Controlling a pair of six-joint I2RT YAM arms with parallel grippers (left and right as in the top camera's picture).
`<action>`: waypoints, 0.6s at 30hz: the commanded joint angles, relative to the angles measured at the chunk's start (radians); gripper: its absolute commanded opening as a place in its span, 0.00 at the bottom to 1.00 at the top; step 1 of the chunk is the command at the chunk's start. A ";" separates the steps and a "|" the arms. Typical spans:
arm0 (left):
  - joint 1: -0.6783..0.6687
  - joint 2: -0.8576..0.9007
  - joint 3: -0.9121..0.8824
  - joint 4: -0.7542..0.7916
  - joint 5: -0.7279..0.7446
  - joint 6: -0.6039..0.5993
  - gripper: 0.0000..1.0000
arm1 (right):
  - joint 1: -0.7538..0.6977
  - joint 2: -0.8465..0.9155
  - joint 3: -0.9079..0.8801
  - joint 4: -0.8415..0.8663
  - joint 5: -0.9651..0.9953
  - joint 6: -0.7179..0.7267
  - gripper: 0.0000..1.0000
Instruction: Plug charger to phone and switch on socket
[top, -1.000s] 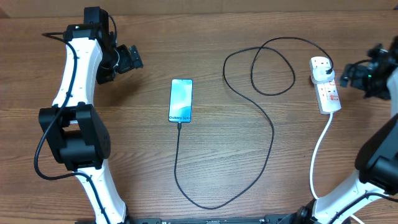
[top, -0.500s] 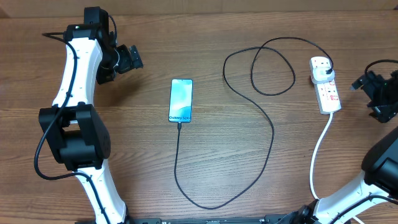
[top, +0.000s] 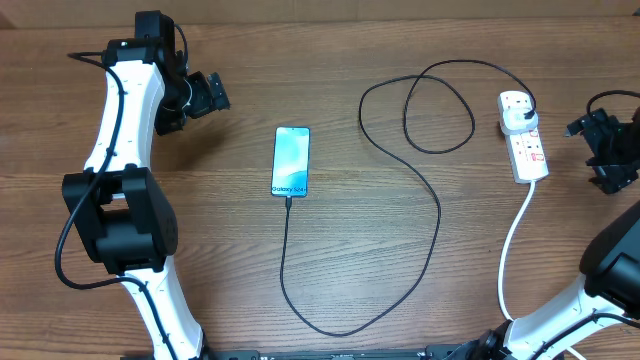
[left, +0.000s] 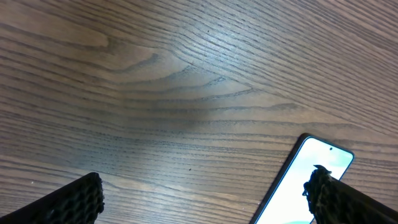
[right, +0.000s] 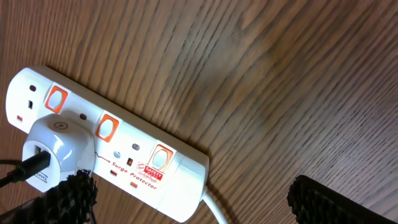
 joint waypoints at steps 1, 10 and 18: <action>-0.001 -0.007 0.008 0.001 0.008 0.001 1.00 | 0.003 -0.021 0.011 0.006 0.020 0.001 1.00; -0.001 -0.007 0.008 0.001 0.008 0.001 1.00 | 0.003 -0.021 0.000 0.053 0.073 -0.008 1.00; -0.001 -0.007 0.008 0.001 0.008 0.001 1.00 | 0.003 -0.015 -0.066 0.167 0.071 -0.053 1.00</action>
